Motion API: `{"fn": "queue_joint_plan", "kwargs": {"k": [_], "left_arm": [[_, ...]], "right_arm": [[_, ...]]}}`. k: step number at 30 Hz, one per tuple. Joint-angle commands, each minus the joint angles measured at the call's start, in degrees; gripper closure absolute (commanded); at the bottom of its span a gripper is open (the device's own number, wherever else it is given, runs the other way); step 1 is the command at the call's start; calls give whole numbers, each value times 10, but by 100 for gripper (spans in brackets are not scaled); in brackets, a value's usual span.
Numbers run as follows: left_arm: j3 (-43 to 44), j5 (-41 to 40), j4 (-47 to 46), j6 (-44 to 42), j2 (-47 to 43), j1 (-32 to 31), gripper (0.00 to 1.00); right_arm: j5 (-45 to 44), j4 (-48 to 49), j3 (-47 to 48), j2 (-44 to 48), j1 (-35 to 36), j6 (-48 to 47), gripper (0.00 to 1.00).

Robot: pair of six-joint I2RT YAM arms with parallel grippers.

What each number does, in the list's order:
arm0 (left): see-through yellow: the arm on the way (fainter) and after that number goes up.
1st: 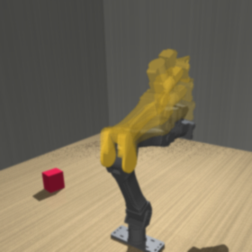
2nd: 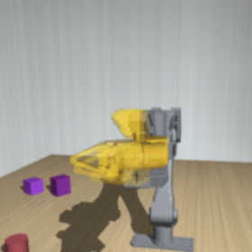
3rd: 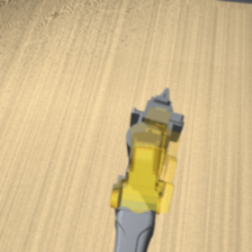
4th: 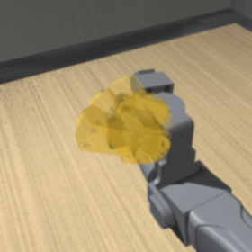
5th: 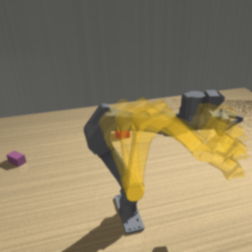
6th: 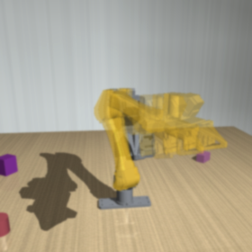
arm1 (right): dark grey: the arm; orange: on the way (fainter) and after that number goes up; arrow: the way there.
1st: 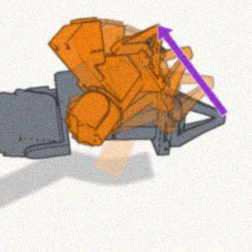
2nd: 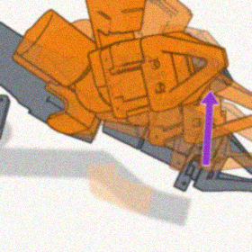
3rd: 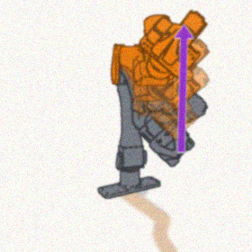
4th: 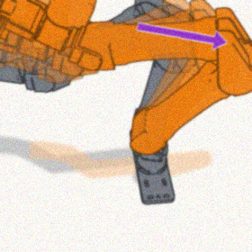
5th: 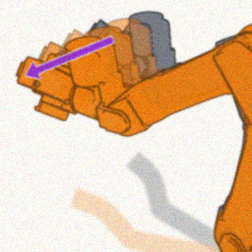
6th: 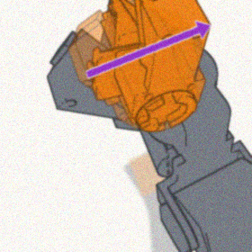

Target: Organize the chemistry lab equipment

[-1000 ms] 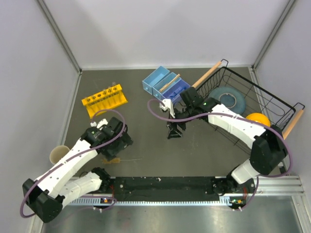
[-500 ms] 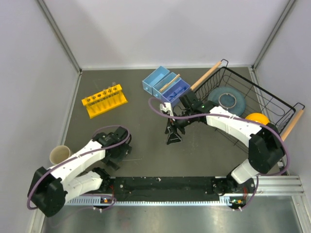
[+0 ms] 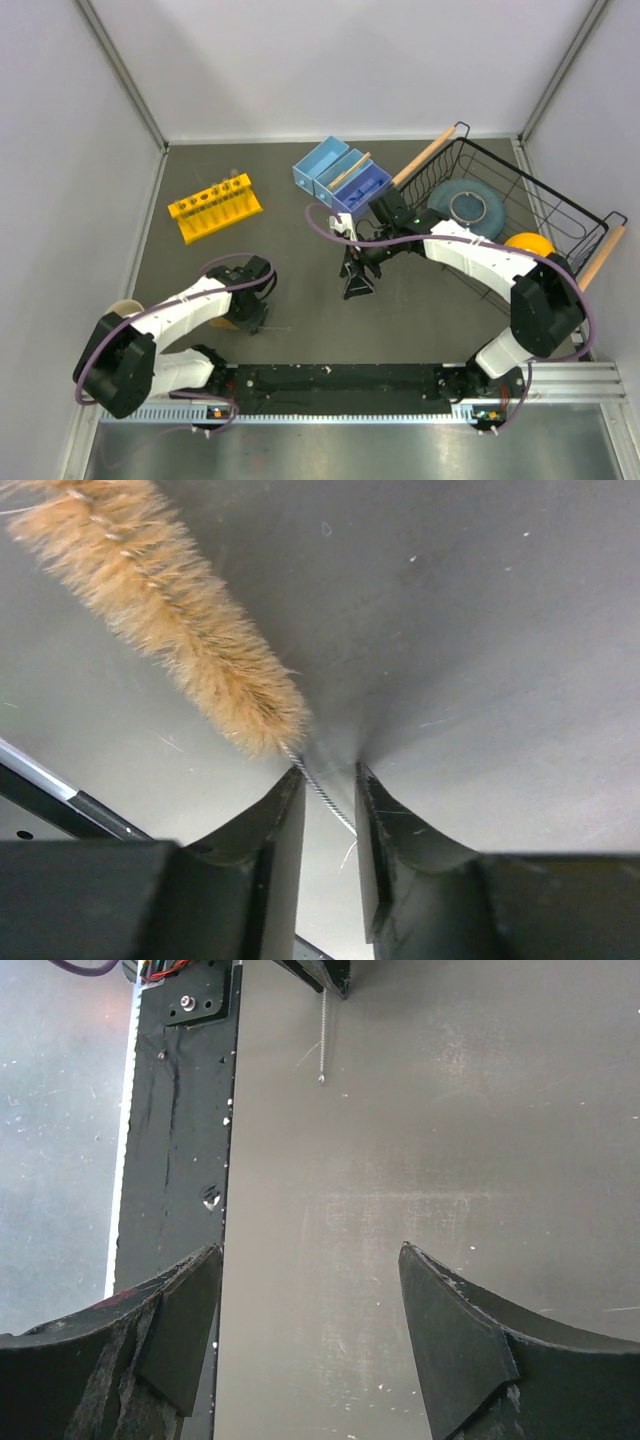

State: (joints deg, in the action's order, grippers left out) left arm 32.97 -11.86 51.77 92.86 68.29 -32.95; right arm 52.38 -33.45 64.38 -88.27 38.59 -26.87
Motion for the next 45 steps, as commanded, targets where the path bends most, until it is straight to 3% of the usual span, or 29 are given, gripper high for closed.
{"fn": "queue_joint_plan", "kwargs": {"k": [1,3,10,14,21,25,28,31,36,42,45], "left_arm": [[-12,-2,-14,4,14,3,74],[-12,0,-20,-7,11,3,86],[29,-2,-37,-115,-4,3,97],[41,35,-85,-240,-30,3,100],[-4,203,-284,-482,-164,1,100],[-23,308,-414,-592,-225,-4,100],[-19,343,-472,-658,-257,-6,100],[8,375,-505,-689,-253,-7,100],[46,404,-554,-688,-212,-10,100],[58,409,-591,-669,-200,-14,100],[61,415,-592,-667,-199,-14,100]], "right_arm": [[11,15,-3,17,1,-14,28],[11,16,-3,19,1,-15,28],[2,15,-7,26,1,-23,28],[-3,15,-9,31,1,-25,28],[4,19,0,55,1,-6,28],[-6,44,21,73,0,79,27],[-26,68,53,85,-1,153,27],[-69,97,106,78,-3,293,26],[-213,108,181,57,-3,501,25],[-171,135,188,43,1,585,29],[-168,140,184,39,11,579,35]]}}
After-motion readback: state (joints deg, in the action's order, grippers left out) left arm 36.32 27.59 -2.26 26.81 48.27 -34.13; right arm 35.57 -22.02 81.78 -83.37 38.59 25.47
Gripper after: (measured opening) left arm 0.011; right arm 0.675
